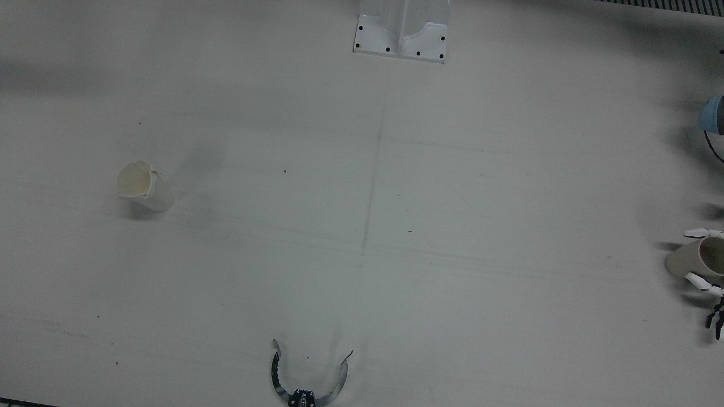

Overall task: Pour water
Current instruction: 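Hold the white cup upright in the left hand, then reach the right hand forward to the white cup on the table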

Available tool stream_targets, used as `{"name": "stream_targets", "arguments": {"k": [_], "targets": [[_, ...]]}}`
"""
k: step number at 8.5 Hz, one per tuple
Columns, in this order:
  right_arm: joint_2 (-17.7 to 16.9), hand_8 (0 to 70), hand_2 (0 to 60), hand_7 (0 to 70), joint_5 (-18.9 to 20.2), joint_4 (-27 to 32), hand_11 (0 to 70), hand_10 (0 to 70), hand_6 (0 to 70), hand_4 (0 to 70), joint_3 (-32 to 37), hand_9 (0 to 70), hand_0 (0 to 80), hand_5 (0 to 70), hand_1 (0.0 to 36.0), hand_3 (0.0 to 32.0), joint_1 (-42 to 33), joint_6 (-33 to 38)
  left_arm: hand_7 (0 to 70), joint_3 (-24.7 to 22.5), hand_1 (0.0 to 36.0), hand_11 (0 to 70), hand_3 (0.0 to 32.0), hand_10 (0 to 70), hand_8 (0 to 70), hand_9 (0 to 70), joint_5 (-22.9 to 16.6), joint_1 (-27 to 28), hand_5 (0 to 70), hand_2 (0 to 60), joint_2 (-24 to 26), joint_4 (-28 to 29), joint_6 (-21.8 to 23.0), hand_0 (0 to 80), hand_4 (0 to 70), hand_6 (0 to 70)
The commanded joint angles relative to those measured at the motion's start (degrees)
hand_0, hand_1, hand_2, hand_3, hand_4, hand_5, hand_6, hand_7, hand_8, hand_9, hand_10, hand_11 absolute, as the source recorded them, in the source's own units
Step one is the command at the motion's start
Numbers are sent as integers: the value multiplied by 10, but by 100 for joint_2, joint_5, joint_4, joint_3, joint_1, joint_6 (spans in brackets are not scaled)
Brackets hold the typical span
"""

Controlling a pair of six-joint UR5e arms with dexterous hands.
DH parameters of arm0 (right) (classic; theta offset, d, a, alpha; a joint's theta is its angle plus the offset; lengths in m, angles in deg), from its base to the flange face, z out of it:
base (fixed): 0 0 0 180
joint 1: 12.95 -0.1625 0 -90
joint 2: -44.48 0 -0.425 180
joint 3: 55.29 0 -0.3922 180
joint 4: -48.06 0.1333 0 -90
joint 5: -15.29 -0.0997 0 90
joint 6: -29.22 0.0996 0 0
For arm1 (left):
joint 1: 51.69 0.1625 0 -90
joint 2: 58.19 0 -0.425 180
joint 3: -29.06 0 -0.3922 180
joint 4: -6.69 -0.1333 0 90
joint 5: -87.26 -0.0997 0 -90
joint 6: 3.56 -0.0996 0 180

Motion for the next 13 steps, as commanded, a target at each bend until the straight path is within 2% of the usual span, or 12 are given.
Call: {"name": "stream_targets", "arguments": {"k": [1,4,5,7,8,9,10,12,13], "targets": [[1,0,37,29,-1,1,0,0,0,30,-18,0,417,86,77,44,-34,15,88,-114,360,81,0,42,5,3,6,3,587,600,0,-319,221,479,544,39],[27,0,40,34,-27,19,0,0,0,39,77,0,419,90,77,44,201,-63,88,-245,360,74,0,36,2,3,58,-5,576,600,-43,-311,318,478,489,41],[175,0,42,37,-88,263,0,0,0,39,548,0,421,91,79,42,447,-47,87,-499,360,72,0,34,3,3,84,-14,560,600,-70,-381,318,480,468,38],[247,0,40,28,-167,1446,0,0,0,27,1534,0,420,85,78,38,860,-11,88,-965,360,67,0,30,3,3,233,-23,543,600,-79,-662,309,494,440,36],[247,0,40,36,-185,1547,0,0,0,37,1563,0,437,91,86,34,1141,-72,87,-1150,360,69,0,30,4,3,243,-14,540,600,-79,-837,310,499,433,38],[247,0,40,37,-403,1557,0,0,0,34,1520,0,447,91,92,34,1509,-229,88,-1160,360,69,0,31,4,3,252,-5,544,600,-70,-873,301,497,432,40],[247,4,26,25,-988,1670,0,0,0,11,1494,1,441,83,86,32,2235,-283,90,-1160,360,69,0,31,3,4,234,-5,542,600,-79,-883,318,492,432,43],[247,13,16,0,-2847,1899,4,0,0,0,1493,11,455,61,99,38,3939,-284,88,-1160,360,63,0,28,1,3,190,-14,536,600,-183,-865,327,488,428,41],[265,14,11,0,-3092,1900,0,0,0,0,1476,14,457,54,104,36,4217,-249,84,-1160,360,62,0,28,0,2,190,-14,532,600,-228,-830,336,485,424,39]]}}
